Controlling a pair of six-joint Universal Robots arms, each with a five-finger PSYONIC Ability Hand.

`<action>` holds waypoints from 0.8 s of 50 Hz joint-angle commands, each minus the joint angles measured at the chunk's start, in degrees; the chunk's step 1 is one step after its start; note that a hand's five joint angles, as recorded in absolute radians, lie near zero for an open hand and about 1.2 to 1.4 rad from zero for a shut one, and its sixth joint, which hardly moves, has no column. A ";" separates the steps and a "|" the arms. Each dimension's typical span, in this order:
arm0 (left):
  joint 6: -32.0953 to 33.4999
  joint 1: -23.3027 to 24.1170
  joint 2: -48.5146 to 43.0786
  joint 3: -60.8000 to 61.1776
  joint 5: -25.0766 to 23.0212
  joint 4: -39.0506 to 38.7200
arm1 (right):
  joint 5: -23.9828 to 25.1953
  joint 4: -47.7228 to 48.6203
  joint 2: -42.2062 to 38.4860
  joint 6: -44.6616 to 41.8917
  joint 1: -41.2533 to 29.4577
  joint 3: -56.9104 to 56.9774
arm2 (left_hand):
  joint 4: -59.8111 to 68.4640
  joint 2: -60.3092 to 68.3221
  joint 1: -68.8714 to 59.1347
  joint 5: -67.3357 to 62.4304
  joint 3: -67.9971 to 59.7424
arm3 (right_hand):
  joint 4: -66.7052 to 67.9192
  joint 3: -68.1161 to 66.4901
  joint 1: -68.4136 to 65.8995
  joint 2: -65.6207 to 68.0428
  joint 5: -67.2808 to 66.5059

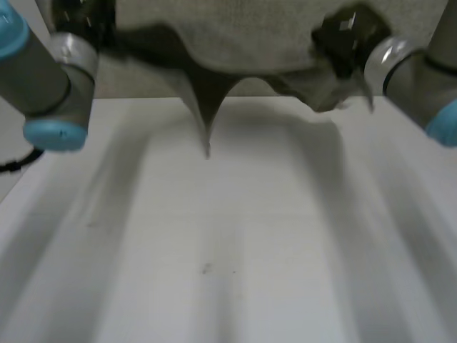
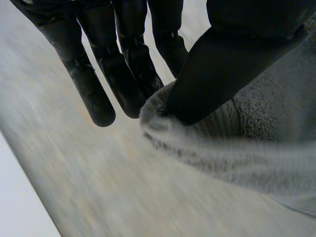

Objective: Fold the towel.

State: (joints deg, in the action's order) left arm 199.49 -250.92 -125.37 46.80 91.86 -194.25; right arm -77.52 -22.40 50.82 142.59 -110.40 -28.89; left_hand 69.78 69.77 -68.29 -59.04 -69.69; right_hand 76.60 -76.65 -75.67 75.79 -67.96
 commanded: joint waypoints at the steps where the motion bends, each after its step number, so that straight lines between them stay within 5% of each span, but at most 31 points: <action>1: 0.54 -2.02 0.92 21.36 -10.27 -2.00 | 1.05 -1.68 -0.63 -1.35 0.27 -17.58 | 10.22 10.23 -11.71 -10.96 -10.31 | 3.40 -3.35 -4.33 4.21 -2.04; 8: 6.41 -2.73 0.92 34.29 -13.90 -3.59 | 0.44 -2.03 -3.44 -6.35 0.27 -27.26 | 10.22 10.23 -11.71 -10.96 -10.31 | 3.40 -3.35 -4.33 4.21 -2.04; 14: 13.28 -3.69 3.28 42.48 -14.25 -3.77 | 0.26 2.95 -1.88 -2.34 0.62 -34.38 | 10.22 10.23 -11.71 -10.96 -10.31 | 3.40 -3.35 -4.33 4.21 -2.04; 26: 11.71 -5.45 9.53 46.54 -13.99 -4.21 | -1.06 11.32 4.20 9.19 1.41 -44.42 | 10.22 10.23 -11.71 -10.96 -10.31 | 2.45 -2.40 -3.38 3.26 -1.09; 28: 9.35 -5.63 10.14 47.15 -13.99 -4.73 | -3.15 11.41 4.55 9.45 1.41 -46.16 | 10.22 10.23 -11.71 -10.96 -10.31 | -21.67 21.72 20.73 -20.85 23.02; 30: 8.12 -5.63 10.23 47.24 -13.99 -5.08 | -4.38 11.50 4.55 9.63 1.41 -46.70 | 10.22 10.23 -11.71 -10.96 -10.31 | -27.27 27.32 26.34 -26.46 28.62; 40: 6.43 -5.72 9.44 47.50 -13.90 -5.79 | -6.24 11.94 5.16 10.07 3.43 -49.69 | 10.22 10.23 -11.71 -10.96 -10.31 | -30.52 30.57 29.59 -29.71 31.88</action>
State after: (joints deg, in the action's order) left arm 207.11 -256.65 -115.35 94.24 77.91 -199.57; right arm -82.53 -10.58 55.65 152.58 -108.44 -76.73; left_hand 69.79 69.78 -68.28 -59.04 -69.70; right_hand 47.76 -47.74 -46.98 48.01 -36.97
